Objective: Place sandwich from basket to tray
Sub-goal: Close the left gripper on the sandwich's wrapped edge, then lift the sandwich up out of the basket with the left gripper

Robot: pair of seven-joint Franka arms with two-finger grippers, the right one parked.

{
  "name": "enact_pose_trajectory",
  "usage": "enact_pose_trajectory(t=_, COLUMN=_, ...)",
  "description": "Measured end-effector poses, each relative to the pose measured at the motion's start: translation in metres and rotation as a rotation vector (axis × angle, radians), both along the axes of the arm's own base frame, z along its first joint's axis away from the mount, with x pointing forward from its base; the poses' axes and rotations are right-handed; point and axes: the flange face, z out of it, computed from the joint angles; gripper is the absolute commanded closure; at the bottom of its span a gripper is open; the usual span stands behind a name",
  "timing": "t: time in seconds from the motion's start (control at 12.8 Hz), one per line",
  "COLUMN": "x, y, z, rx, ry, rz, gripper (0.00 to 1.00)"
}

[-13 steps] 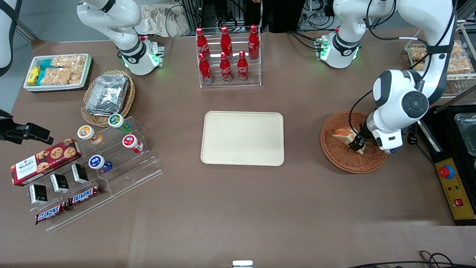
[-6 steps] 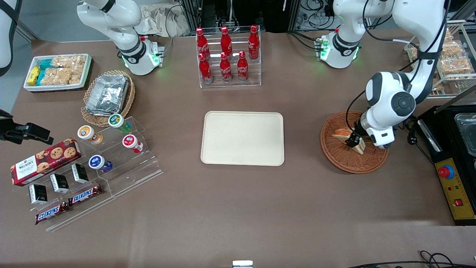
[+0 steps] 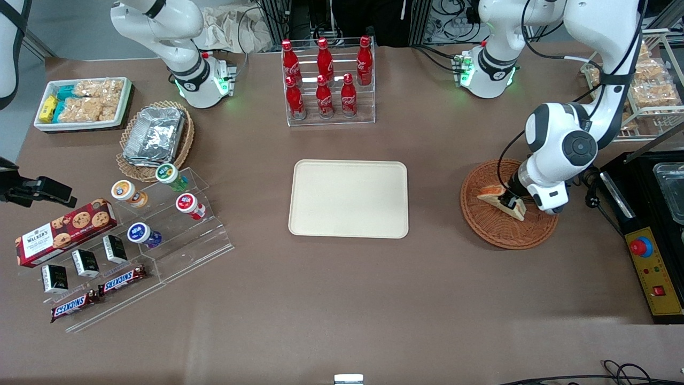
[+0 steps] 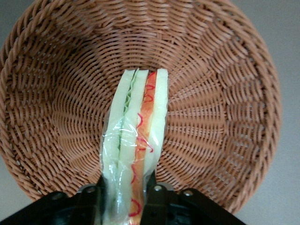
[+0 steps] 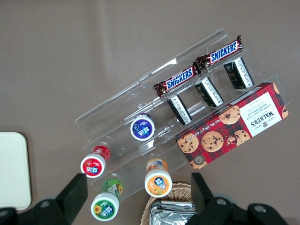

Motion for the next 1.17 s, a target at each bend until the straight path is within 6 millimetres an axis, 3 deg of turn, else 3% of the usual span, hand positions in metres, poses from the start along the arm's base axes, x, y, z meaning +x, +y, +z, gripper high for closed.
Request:
enact_pose_trajectory(t=0.08, x=0.005, y=-0.002, z=0.011, rx=0.000, ry=-0.006, rz=-0.004, gripper=0.99)
enact_pose_trajectory(t=0.23, x=0.021, y=-0.012, z=0.054, rx=0.007, ry=0.052, rz=-0.032, gripper=0.99)
enact_pose_trajectory(t=0.55, x=0.054, y=-0.052, z=0.181, rx=0.008, ry=0.103, rz=-0.192, gripper=0.99)
enact_pose_trajectory(t=0.78, x=0.056, y=-0.073, z=0.261, rx=-0.001, ry=0.115, rz=-0.348, gripper=0.99)
enact_pose_trajectory(t=0.94, x=0.054, y=-0.084, z=0.284, rx=-0.013, ry=0.109, rz=-0.469, gripper=0.99)
enact_pose_trajectory(t=1.01, x=0.052, y=-0.096, z=0.282, rx=-0.019, ry=0.114, rz=-0.540, gripper=0.99)
enact_pose_trajectory(t=1.17, x=0.047, y=-0.140, z=0.258, rx=-0.021, ry=0.159, rz=-0.687, gripper=0.98)
